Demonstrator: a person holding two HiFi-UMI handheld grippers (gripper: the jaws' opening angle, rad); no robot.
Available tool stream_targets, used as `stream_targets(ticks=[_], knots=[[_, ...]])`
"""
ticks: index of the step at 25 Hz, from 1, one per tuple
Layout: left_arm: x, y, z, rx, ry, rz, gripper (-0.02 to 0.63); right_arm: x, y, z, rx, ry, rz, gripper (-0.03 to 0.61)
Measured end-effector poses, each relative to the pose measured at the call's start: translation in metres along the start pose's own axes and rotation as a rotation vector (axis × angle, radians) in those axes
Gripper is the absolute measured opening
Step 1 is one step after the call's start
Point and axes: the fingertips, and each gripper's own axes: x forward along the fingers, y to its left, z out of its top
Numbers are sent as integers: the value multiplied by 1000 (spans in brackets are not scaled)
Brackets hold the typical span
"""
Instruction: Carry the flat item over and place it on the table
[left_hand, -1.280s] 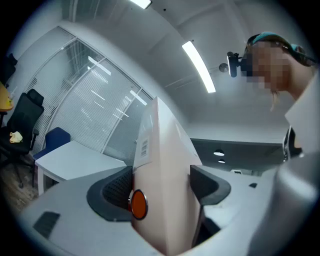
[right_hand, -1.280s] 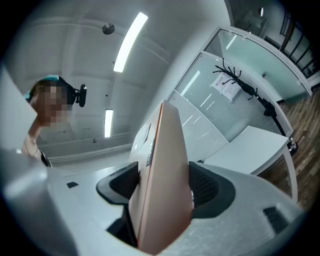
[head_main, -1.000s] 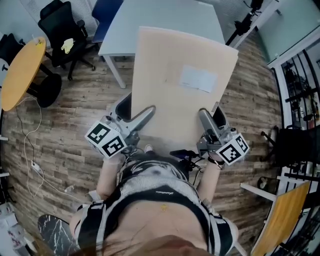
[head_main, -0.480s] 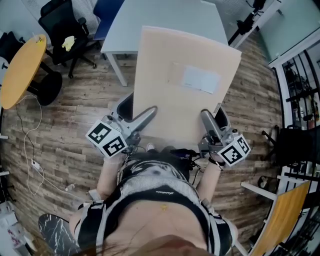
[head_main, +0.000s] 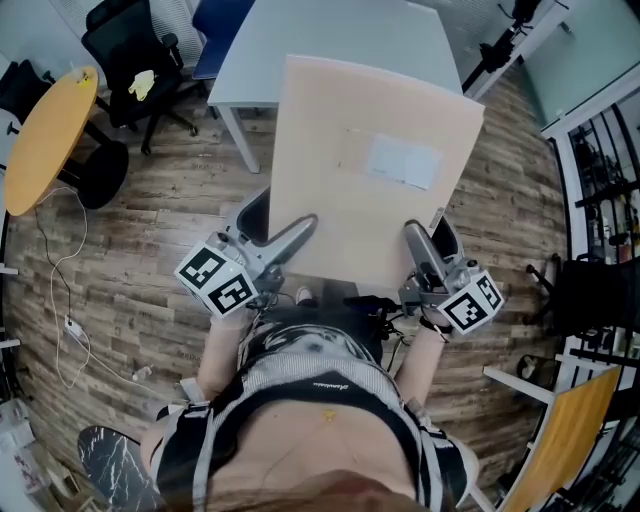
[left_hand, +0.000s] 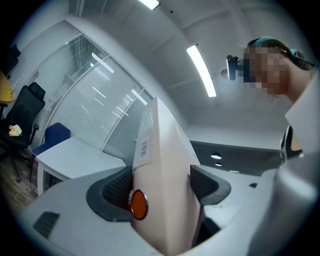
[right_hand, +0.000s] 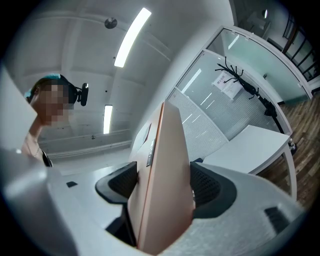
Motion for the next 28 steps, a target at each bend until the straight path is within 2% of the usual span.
stream_targets(ticks=[21,28], knots=[[56,45,18,3,-11,33,357,56,-53,24,8,22,26,313],[64,64,19,-4,-2,49,357,75,-65,21,19,33,37,311]])
